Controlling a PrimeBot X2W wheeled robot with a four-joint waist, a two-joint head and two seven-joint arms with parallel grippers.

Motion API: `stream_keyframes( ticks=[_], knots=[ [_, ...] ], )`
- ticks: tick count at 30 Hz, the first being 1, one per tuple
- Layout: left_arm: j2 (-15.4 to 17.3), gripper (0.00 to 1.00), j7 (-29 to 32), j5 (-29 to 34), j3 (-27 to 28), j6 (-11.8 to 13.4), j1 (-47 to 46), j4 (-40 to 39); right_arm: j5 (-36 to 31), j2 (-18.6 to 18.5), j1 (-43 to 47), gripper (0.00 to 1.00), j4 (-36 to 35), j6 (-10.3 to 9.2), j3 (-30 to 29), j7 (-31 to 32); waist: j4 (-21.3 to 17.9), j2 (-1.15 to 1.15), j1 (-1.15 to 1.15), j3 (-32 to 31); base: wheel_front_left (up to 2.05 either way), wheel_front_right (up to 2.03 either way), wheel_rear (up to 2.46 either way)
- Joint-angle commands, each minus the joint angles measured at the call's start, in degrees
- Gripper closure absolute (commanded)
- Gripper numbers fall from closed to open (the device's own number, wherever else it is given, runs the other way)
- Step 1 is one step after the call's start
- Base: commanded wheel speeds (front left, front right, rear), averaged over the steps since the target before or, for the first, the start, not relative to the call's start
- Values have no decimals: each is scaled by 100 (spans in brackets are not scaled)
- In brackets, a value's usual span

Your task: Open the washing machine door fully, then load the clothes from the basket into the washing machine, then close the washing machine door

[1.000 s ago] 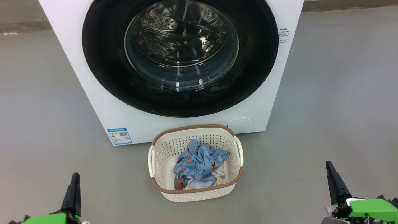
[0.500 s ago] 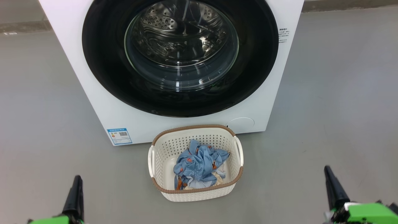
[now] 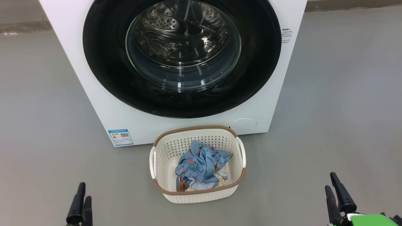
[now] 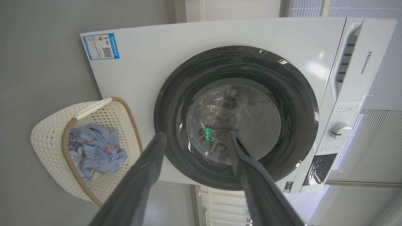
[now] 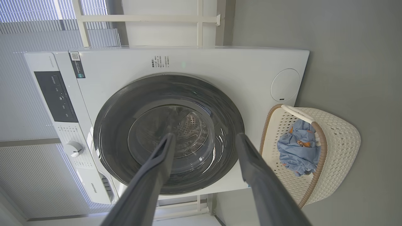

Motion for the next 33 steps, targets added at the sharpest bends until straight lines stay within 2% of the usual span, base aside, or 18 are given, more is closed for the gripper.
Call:
stream_keyframes(
  ticks=[1, 15, 25, 33],
  knots=[
    [94, 0, -64, 66, 6, -9, -222, -170, -41, -70, -231, 0, -174, -1, -11, -49, 0, 0, -1, 2, 0, 0, 0],
    [240, 0, -334, 407, -180, -16, -303, -255, -268, -207, -321, 0, -249, -2, 67, -236, -4, 0, -1, 5, 0, 0, 0],
    [277, 0, -496, 1424, -170, -21, -341, -307, -823, -446, -378, 0, -188, -2, 318, -548, -2, 0, -1, 5, 0, 0, 0],
    [247, 0, -631, 2357, -167, -26, -319, -394, -1630, -587, -466, 0, -84, -3, 421, -717, 2, 0, -1, -1, 0, 0, 0]
  ],
)
